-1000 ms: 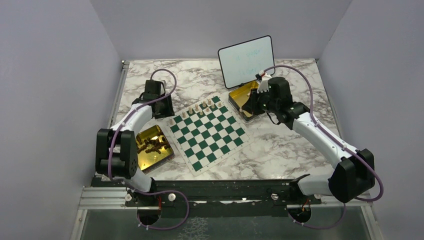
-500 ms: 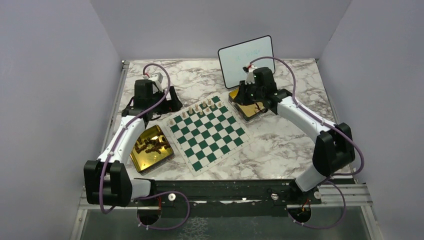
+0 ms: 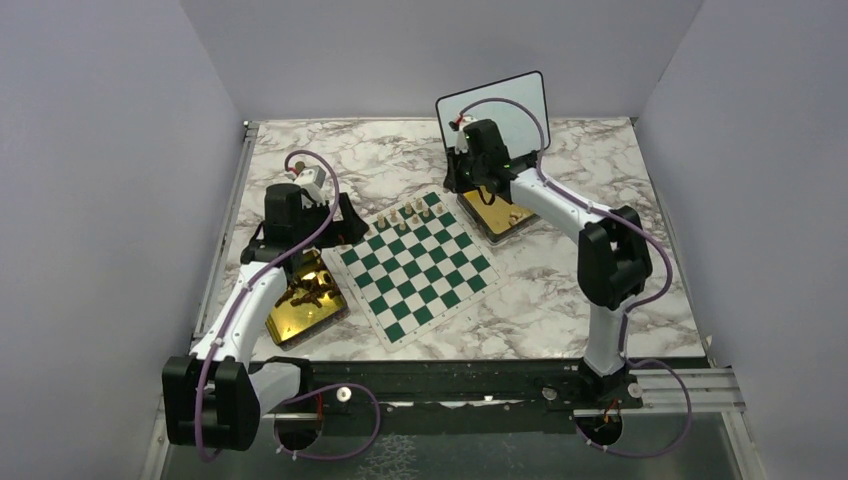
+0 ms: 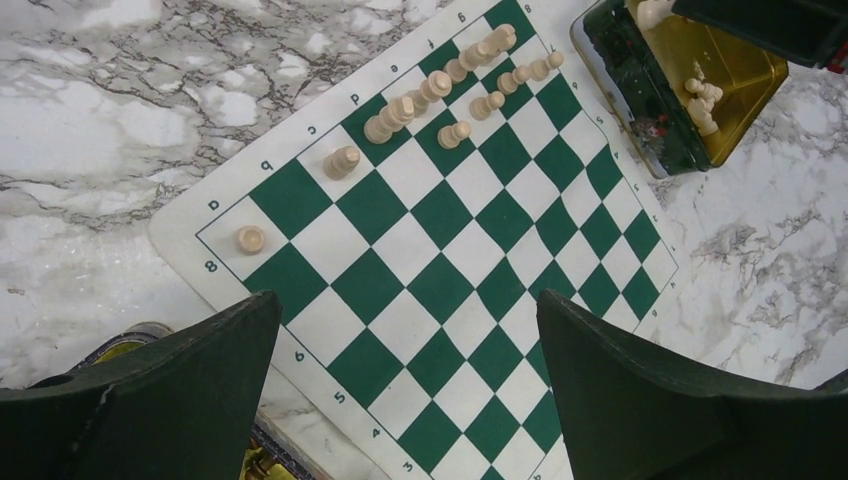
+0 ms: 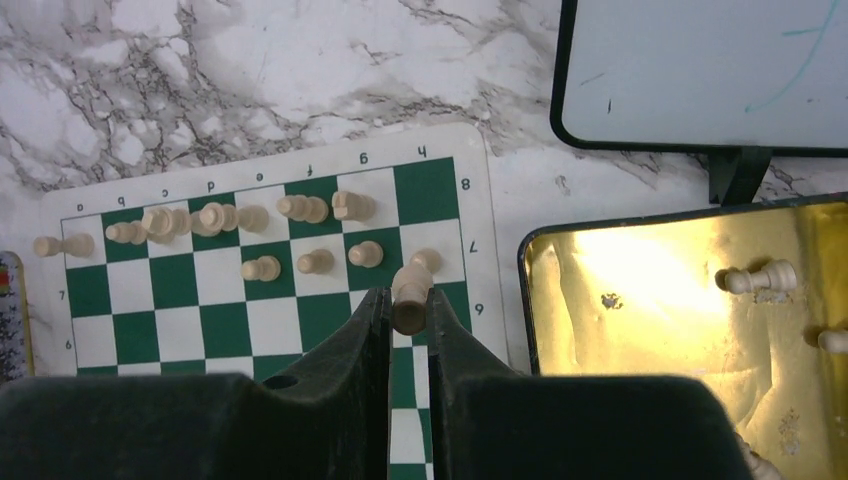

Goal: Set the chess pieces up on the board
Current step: Place the chess piece on the chessboard.

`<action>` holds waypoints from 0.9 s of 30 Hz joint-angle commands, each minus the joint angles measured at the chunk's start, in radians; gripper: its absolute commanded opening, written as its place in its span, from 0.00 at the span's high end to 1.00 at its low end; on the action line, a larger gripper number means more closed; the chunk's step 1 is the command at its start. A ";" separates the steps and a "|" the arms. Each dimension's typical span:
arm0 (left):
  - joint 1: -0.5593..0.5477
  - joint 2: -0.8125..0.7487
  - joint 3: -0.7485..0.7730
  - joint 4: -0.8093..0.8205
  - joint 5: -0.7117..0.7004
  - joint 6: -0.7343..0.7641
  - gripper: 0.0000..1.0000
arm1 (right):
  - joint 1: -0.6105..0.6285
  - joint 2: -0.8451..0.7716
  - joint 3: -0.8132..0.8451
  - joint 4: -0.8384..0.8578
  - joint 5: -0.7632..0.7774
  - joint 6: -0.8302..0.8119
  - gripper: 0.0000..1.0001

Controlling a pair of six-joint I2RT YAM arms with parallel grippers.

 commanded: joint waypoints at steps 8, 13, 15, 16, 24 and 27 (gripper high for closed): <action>0.005 -0.043 0.007 0.048 -0.002 0.008 0.01 | 0.046 0.181 0.216 -0.062 0.161 -0.056 0.90; 0.005 -0.037 0.012 0.047 -0.009 0.006 0.01 | 0.067 0.270 0.292 -0.088 0.187 -0.065 0.90; 0.005 -0.039 0.015 0.045 -0.014 0.006 0.01 | 0.075 0.302 0.327 -0.103 0.200 -0.068 0.90; 0.005 -0.039 0.014 0.045 -0.014 0.006 0.01 | 0.079 0.313 0.337 -0.105 0.206 -0.070 0.90; 0.005 -0.045 0.014 0.039 -0.017 0.013 0.01 | 0.087 0.385 0.407 -0.143 0.223 -0.068 0.90; 0.005 -0.047 0.015 0.037 -0.019 0.014 0.01 | 0.088 0.400 0.418 -0.156 0.217 -0.066 0.90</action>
